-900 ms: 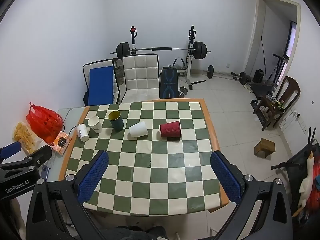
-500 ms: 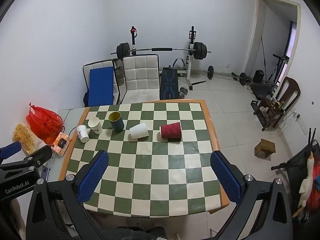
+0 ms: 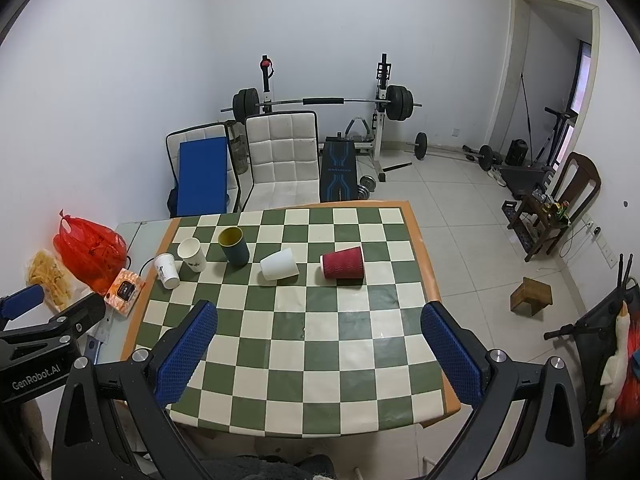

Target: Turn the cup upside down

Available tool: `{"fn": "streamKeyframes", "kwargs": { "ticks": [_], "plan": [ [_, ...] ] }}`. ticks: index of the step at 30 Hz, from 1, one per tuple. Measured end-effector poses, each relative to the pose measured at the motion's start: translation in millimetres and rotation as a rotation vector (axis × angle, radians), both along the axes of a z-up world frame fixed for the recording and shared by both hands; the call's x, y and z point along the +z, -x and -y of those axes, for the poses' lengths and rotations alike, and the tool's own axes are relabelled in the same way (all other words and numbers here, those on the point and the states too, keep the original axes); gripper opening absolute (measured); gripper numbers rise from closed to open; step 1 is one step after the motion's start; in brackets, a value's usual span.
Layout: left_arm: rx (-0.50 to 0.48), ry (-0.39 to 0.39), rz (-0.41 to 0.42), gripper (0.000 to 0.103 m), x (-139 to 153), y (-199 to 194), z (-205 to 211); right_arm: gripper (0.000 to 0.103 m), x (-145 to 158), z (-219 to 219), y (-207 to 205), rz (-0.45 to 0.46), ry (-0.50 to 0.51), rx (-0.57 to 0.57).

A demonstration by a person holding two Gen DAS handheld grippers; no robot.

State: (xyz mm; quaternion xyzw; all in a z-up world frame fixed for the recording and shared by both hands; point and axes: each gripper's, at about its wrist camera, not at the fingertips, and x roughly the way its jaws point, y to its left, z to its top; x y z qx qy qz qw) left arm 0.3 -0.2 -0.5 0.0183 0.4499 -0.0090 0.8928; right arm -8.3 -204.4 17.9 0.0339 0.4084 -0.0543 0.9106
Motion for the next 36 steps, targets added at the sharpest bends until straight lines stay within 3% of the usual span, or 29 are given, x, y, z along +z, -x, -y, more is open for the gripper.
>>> {"fn": "streamKeyframes", "kwargs": {
  "ticks": [24, 29, 36],
  "plan": [
    [0.001, -0.001, 0.01, 0.103, 5.6, -4.5, 3.0, 0.103, 6.8, -4.2, -6.1, 0.009, -0.007, 0.0],
    [0.006, -0.001, 0.015, 0.103, 22.8, -18.4, 12.7, 0.103, 12.5, -7.4, -10.8, 0.013, -0.005, 0.0],
    [0.005, 0.002, 0.018, 0.103, 23.5, -18.1, 11.8, 0.103, 14.6, -10.4, -13.7, 0.015, -0.006, 0.0]
  ]
}}
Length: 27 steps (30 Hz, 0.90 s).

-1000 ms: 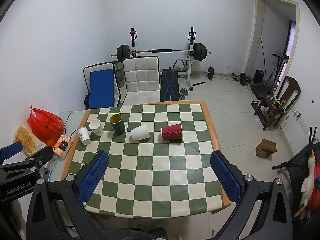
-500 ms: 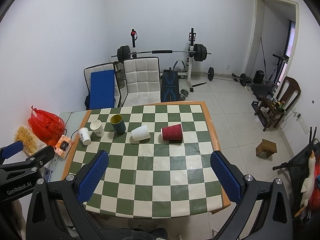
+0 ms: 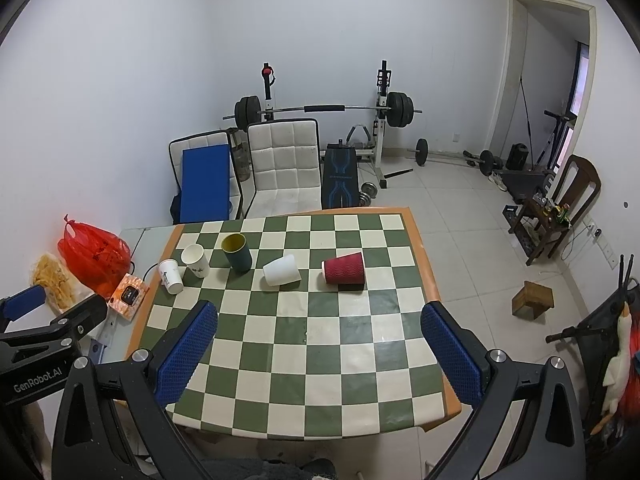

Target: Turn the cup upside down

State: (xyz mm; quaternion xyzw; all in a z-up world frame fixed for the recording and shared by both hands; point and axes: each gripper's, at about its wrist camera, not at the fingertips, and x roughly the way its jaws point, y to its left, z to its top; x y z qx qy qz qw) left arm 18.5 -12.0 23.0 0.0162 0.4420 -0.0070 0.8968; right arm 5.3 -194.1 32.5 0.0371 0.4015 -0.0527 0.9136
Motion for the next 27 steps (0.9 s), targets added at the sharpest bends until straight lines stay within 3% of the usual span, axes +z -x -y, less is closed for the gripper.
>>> {"fn": "streamKeyframes", "kwargs": {
  "ticks": [5, 27],
  "plan": [
    [0.0, -0.004, 0.002, 0.103, -0.5, 1.8, 0.8, 0.103, 22.8, -3.6, -7.0, 0.005, -0.002, -0.002],
    [-0.004, 0.001, 0.011, 0.103, 20.5, 4.0, 1.8, 0.103, 38.2, -1.1, -7.2, 0.008, -0.016, 0.0]
  ]
}}
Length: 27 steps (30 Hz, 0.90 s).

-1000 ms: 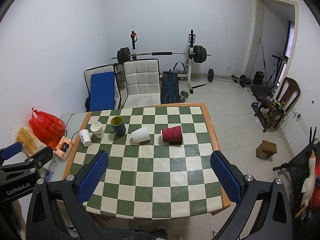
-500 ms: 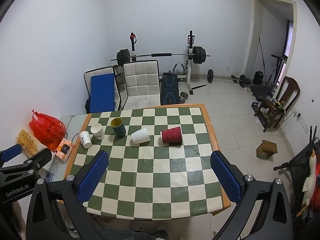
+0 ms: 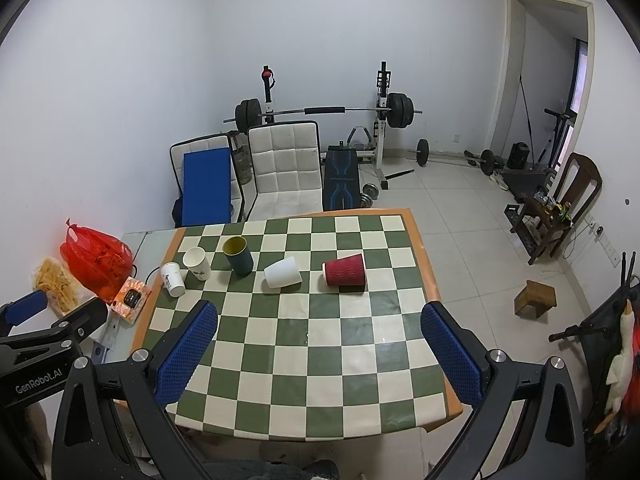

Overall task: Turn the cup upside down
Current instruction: 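Reach the left tool to the red ribbed cup and grasp it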

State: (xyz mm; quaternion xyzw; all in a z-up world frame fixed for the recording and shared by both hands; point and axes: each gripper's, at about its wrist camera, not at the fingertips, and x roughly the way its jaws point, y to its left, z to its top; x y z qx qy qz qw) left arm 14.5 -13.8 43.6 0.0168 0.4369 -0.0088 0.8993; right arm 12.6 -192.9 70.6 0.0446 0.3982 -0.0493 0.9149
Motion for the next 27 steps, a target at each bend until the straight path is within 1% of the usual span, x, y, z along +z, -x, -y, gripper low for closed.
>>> {"fn": "streamKeyframes", "kwargs": {
  "ticks": [2, 5, 8, 9, 13, 17, 22, 24, 27],
  "plan": [
    [0.0, 0.0, -0.001, 0.103, -1.5, 1.7, -0.1, 0.103, 2.2, 0.0, -2.6, -0.001, -0.002, -0.003],
    [0.0, -0.002, -0.004, 0.103, -0.1, -6.7, 6.4, 0.103, 3.1, 1.2, -10.5, -0.008, -0.017, -0.012],
    [-0.001, -0.019, -0.004, 0.103, -9.8, -17.9, 12.9, 0.103, -2.8, 5.5, -24.8, -0.021, -0.027, -0.032],
    [-0.003, -0.03, 0.001, 0.103, -11.8, -25.3, 17.6, 0.103, -16.2, 11.8, -23.0, -0.023, -0.031, -0.038],
    [-0.024, -0.077, 0.0, 0.103, -49.6, -52.2, 31.0, 0.103, -54.6, 33.5, -44.3, -0.063, -0.031, -0.084],
    [-0.061, -0.12, -0.037, 0.103, -81.9, -91.0, 53.3, 0.103, -94.4, 57.5, -74.4, -0.118, -0.04, -0.131],
    [-0.115, -0.148, -0.109, 0.103, -133.0, -146.1, 90.7, 0.103, -168.8, 107.2, -114.6, -0.198, -0.044, -0.196],
    [-0.137, -0.155, -0.145, 0.103, -156.7, -169.1, 109.0, 0.103, -197.8, 124.0, -133.7, -0.231, -0.063, -0.21],
    [-0.174, -0.169, -0.181, 0.103, -184.7, -197.4, 135.1, 0.103, -239.0, 145.2, -160.6, -0.274, -0.082, -0.224]
  ]
}}
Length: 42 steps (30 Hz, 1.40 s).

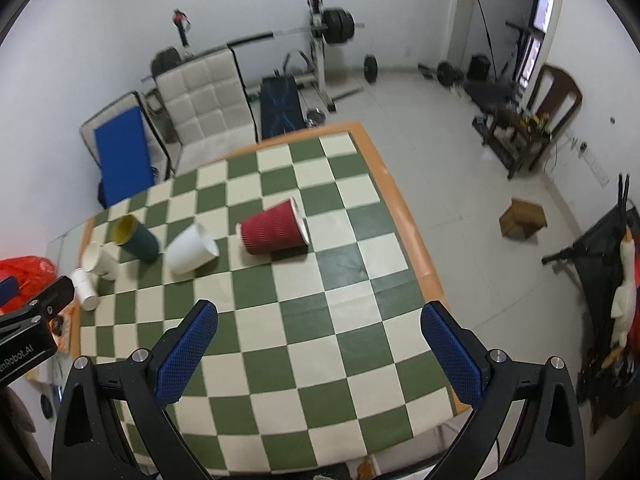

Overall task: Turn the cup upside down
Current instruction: 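Reach the left tool to the red ribbed cup and grasp it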

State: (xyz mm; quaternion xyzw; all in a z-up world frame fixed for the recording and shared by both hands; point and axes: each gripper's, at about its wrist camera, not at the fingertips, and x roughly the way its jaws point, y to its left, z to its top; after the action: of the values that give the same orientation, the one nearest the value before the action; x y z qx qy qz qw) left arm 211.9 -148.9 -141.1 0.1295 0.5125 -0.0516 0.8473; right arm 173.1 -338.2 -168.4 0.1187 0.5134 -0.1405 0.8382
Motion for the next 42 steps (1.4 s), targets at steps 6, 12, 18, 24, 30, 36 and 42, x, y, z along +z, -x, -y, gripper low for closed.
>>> {"fn": "streamKeyframes", "kwargs": {
  "ticks": [6, 12, 18, 24, 30, 36, 42],
  "plan": [
    [-0.084, -0.049, -0.061, 0.103, -54.9, -52.5, 45.7, 0.103, -78.6, 33.5, -56.6, -0.102, -0.04, -0.009],
    [-0.179, -0.117, -0.125, 0.103, -106.8, -94.8, 78.9, 0.103, -144.4, 53.4, -95.3, -0.202, -0.09, -0.003],
    [-0.323, -0.194, -0.201, 0.103, -150.6, -122.2, 111.2, 0.103, -198.5, 69.9, -123.0, -0.303, -0.152, 0.002],
    [-0.52, -0.307, -0.268, 0.103, -193.8, -137.3, 145.9, 0.103, -237.2, 80.8, -140.0, -0.392, -0.202, 0.007],
    [-0.683, -0.374, -0.318, 0.102, -221.1, -142.8, 172.3, 0.103, -259.0, 86.9, -143.8, -0.448, -0.218, 0.008],
    [-0.795, -0.388, -0.371, 0.102, -237.5, -151.3, 193.4, 0.103, -270.5, 93.1, -143.1, -0.492, -0.211, 0.012],
    [-0.847, -0.373, -0.411, 0.093, -246.6, -160.7, 204.9, 0.103, -272.1, 95.8, -139.2, -0.531, -0.183, 0.022]
  ]
}}
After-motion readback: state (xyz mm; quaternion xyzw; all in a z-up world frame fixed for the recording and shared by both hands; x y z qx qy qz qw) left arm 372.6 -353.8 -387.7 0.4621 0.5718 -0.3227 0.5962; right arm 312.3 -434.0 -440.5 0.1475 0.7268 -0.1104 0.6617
